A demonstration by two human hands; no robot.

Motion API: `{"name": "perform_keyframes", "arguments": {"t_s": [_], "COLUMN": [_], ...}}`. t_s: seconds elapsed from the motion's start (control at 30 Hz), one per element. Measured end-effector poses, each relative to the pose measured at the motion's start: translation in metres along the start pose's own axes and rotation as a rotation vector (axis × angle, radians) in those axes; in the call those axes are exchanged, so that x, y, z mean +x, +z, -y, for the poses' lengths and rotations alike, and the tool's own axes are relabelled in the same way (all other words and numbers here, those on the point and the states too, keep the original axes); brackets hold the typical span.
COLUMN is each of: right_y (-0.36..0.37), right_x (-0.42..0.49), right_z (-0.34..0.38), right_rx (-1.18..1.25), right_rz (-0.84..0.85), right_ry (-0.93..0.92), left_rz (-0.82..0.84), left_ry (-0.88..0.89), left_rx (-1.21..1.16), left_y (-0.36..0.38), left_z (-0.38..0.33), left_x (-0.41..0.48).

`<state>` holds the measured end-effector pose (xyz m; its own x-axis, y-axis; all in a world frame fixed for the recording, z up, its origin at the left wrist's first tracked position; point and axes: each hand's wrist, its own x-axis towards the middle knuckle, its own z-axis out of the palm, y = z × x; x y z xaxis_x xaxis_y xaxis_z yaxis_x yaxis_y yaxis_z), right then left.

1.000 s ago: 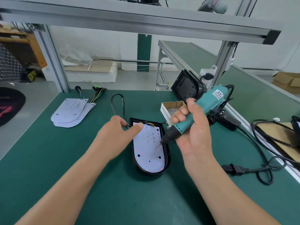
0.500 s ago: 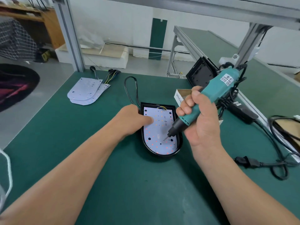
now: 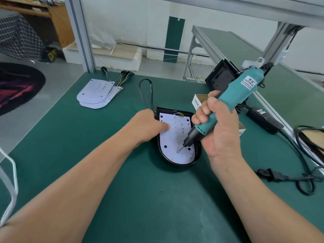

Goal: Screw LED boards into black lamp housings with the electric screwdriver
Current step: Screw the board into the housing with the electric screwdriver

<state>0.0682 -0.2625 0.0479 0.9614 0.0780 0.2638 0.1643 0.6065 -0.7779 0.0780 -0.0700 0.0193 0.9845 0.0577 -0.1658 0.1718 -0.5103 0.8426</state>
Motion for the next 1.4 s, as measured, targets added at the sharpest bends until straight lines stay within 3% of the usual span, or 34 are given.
{"name": "perform_keyframes", "arguments": {"t_s": [0.63, 0.9, 1.07, 1.3, 1.4], "right_y": [0.009, 0.009, 0.004, -0.014, -0.020], "right_x": [-0.007, -0.011, -0.003, 0.013, 0.018], "right_z": [0.003, 0.007, 0.023, 0.026, 0.027], "right_rx": [-0.183, -0.133, -0.040, 0.229, 0.316], "right_rz": [0.221, 0.309, 0.310, -0.082, -0.209], "right_ry": [-0.035, -0.031, -0.145, -0.064, -0.058], "left_rz": [-0.059, -0.082, -0.050, -0.060, -0.124], "left_ry": [-0.019, -0.020, -0.002, -0.067, -0.118], "left_rx": [0.073, 0.097, 0.120, -0.028, -0.511], "left_y": [0.004, 0.005, 0.003, -0.009, -0.017], "left_z": [0.004, 0.004, 0.005, -0.005, -0.012], "left_x": [0.006, 0.007, 0.007, -0.002, -0.004]}}
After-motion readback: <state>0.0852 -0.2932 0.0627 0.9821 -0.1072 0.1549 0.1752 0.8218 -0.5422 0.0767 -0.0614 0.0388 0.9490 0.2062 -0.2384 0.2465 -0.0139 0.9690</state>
